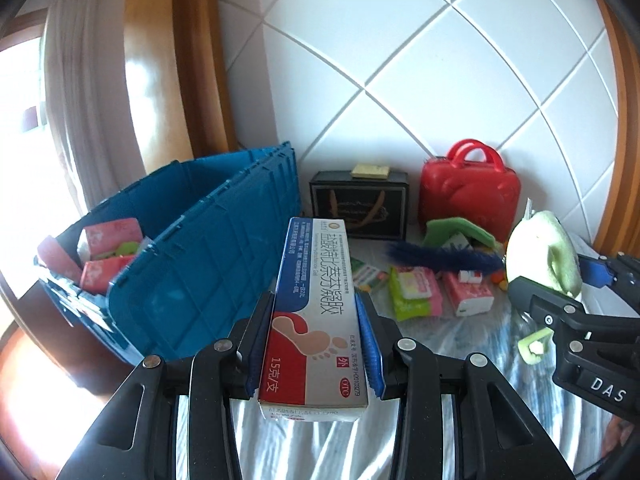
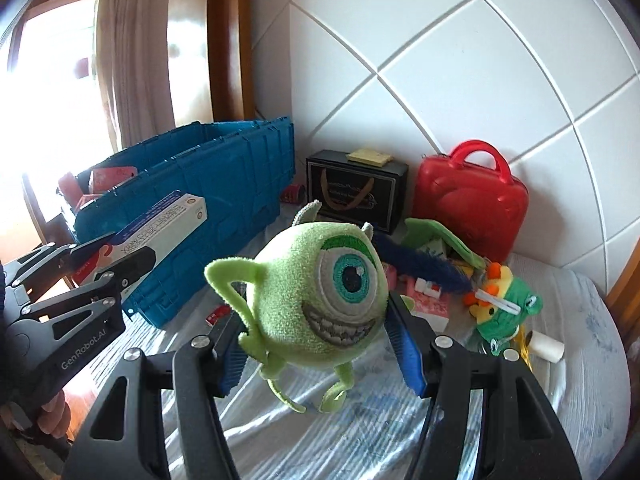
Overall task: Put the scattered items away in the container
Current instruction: 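Carry the foot-cream box and plush toward the blue crate, then lower both items into the crate and open both tools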
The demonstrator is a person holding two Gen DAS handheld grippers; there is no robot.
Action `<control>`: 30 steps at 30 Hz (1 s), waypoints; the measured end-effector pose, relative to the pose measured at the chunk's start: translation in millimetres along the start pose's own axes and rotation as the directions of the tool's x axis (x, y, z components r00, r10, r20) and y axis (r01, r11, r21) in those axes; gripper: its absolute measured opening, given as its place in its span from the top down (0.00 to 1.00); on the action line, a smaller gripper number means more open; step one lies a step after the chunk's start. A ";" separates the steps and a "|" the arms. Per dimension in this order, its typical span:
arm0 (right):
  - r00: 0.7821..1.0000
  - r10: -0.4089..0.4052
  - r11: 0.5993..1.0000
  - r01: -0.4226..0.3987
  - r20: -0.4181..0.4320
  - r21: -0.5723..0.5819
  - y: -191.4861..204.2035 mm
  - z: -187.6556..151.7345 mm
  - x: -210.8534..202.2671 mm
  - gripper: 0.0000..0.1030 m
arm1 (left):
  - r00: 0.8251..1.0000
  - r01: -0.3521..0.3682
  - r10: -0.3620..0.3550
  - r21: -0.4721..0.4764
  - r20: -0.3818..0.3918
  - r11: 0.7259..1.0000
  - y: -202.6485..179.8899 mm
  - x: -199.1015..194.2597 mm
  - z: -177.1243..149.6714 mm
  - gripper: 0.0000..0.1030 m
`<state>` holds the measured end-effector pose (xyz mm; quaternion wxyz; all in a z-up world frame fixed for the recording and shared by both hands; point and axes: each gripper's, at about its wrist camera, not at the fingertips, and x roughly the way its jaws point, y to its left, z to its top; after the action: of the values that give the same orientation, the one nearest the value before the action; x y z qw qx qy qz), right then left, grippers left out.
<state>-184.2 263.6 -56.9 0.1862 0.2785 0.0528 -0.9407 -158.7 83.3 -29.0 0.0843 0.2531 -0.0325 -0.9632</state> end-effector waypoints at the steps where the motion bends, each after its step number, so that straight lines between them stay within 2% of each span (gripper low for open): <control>1: 1.000 0.011 1.000 -0.011 0.016 -0.010 5.7 7.0 0.7 0.40 | 1.000 -0.015 0.015 -0.008 0.014 1.000 8.2 -2.3 5.4 0.62; 6: 0.996 0.062 0.997 -0.058 0.070 -0.048 40.6 43.9 10.6 0.40 | 0.995 -0.076 0.079 -0.050 0.067 0.996 58.6 -7.2 32.0 0.62; 11: 0.985 0.112 0.991 -0.101 0.135 -0.089 99.4 82.5 22.4 0.40 | 0.983 -0.142 0.148 -0.053 0.113 0.988 124.3 1.3 56.5 0.62; 17: 0.969 0.179 0.980 -0.162 0.171 -0.112 185.6 129.2 59.1 0.40 | 0.971 -0.214 0.220 -0.071 0.091 0.974 222.0 33.3 71.3 0.62; 23: 0.970 0.209 0.971 -0.191 0.125 -0.141 258.6 158.3 110.2 0.40 | 0.977 -0.209 0.212 -0.085 0.030 0.974 289.1 76.4 72.2 0.62; 26: 0.975 0.201 0.971 -0.185 0.095 -0.153 279.3 166.5 135.1 0.40 | 0.983 -0.180 0.182 -0.092 0.010 0.979 306.3 98.1 72.0 0.62; 30: 0.982 0.176 0.975 -0.165 0.063 -0.151 288.3 173.2 160.0 0.40 | 0.988 -0.154 0.154 -0.094 -0.007 0.984 314.6 117.9 74.3 0.62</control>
<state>-286.2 -89.6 2.8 0.2877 0.2316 0.0898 -0.9249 -250.5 -245.7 11.9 0.1703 0.2453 -0.0067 -0.9544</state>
